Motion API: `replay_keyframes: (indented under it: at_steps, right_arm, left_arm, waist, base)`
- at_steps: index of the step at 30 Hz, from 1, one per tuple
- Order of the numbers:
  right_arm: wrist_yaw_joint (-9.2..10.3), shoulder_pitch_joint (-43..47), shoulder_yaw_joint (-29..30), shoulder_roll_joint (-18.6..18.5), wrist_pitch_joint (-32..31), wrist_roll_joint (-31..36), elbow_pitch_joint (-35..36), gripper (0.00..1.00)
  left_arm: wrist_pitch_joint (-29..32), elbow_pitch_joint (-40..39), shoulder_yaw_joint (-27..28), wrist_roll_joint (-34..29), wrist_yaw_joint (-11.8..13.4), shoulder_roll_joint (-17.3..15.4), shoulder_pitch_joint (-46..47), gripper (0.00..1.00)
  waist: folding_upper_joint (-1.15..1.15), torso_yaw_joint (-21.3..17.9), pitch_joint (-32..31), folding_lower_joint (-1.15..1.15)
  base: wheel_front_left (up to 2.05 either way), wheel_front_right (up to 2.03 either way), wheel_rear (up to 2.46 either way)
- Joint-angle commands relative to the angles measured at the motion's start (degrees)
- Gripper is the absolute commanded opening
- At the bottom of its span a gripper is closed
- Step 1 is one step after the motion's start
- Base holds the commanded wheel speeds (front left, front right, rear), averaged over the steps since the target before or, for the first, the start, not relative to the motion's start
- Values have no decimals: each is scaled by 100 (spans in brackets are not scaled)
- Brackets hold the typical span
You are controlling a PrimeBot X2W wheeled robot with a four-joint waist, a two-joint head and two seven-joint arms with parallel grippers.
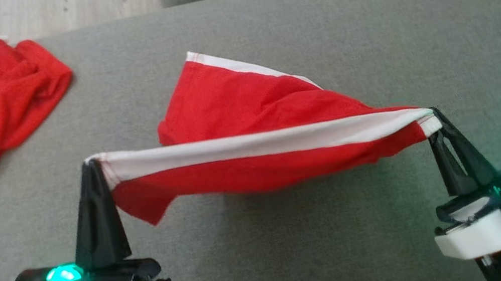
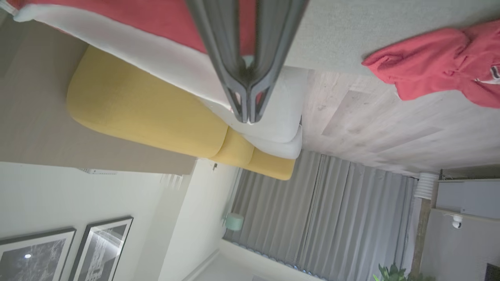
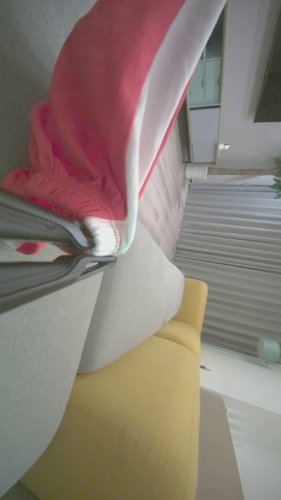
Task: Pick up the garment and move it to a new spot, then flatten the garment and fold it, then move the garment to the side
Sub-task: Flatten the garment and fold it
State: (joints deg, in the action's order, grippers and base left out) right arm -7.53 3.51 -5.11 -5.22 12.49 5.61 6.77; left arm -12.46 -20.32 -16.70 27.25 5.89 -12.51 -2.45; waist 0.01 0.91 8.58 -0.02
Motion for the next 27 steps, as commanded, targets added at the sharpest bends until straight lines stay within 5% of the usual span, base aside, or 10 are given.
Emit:
replay_keyframes:
  at_steps: [1, 15, 27]
  right_arm:
    - [4, -158, -145, -30, -49, 15, 193, 0]
    - [4, -1158, -283, 159, 25, 87, -948, 0]
    - [4, -2193, -403, 229, 208, 262, -1906, 0]
  left_arm:
    - [29, -121, 178, -10, 0, -126, 275, 0]
    - [169, 2267, -21, -177, -569, -150, 2689, 0]
    - [89, 4505, -301, -496, -790, 115, 4576, 0]
  waist:
    - [-1, -54, 86, 2]
    - [-1, -394, 1205, 2]
    - [-1, -664, 1996, 2]
  base:
    - [0, 0, 0]
    - [0, 0, 0]
    - [0, 0, 0]
